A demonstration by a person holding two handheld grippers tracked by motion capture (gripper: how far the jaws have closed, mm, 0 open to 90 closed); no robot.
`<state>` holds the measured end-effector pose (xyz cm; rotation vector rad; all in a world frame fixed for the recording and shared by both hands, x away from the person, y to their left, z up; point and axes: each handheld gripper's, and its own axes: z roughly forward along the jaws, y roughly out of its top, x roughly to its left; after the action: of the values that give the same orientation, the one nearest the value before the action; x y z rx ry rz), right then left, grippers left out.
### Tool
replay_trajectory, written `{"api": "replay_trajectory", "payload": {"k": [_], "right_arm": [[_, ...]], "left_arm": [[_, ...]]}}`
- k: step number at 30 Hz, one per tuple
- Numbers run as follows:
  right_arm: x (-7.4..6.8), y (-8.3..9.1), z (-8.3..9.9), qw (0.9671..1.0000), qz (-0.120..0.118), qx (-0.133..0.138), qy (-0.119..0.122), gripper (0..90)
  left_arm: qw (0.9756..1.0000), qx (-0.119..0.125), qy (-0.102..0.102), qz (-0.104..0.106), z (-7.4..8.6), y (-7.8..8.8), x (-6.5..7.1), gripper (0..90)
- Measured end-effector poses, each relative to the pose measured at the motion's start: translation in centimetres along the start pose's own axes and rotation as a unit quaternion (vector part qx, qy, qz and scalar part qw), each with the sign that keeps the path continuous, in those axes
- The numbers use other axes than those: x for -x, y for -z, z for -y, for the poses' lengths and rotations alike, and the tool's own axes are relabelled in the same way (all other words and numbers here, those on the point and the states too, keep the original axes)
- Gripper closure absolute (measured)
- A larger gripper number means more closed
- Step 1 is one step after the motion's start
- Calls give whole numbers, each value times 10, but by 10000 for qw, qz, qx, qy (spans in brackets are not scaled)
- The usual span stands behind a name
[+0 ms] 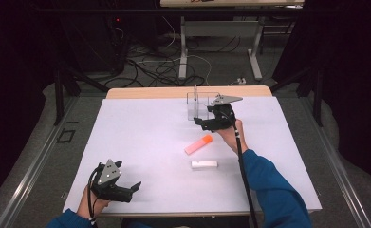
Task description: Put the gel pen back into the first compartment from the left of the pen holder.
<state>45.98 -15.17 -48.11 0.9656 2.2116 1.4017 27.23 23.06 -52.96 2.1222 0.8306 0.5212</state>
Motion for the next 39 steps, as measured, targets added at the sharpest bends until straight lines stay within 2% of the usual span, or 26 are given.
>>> {"api": "replay_trajectory", "payload": {"k": [9,11,13,16,21,22,23,26,28,30,31,35,39], "right_arm": [[-10,15,17,9994,-239,-174,161,164],[-11,18,21,9991,-276,-284,151,159],[-13,20,26,9992,-290,-234,112,157],[-14,22,30,9985,-353,-382,184,153],[-19,28,35,9978,-439,-456,219,143],[-19,29,35,9972,-468,-541,214,138],[-19,29,37,9977,-468,-455,181,129],[-21,30,39,9971,-521,-533,172,91],[-21,31,40,9959,-585,-665,173,70],[-22,32,43,9960,-621,-632,152,51],[-22,34,43,9952,-650,-722,145,44],[-24,40,47,9954,-749,-593,80,11],[-27,50,50,9940,-799,-738,144,6]], "left_arm": [[10000,-58,-13,10,-1,1,0,4],[10000,-6,2,0,0,0,0,4],[10000,-57,-9,13,-1,0,0,4],[10000,-23,-12,-6,0,0,0,4],[10000,-20,-13,-2,0,0,0,4],[10000,-17,-13,-3,0,0,0,4],[10000,-10,-12,1,0,0,0,4],[10000,1,-20,12,0,0,0,4],[10000,-24,-9,22,0,1,-1,4],[10000,-27,-22,32,0,1,-1,4],[10000,-47,-25,41,0,1,-1,4],[10000,-8,-18,24,0,0,-1,3],[10000,-4,-8,20,0,0,0,4]]}}
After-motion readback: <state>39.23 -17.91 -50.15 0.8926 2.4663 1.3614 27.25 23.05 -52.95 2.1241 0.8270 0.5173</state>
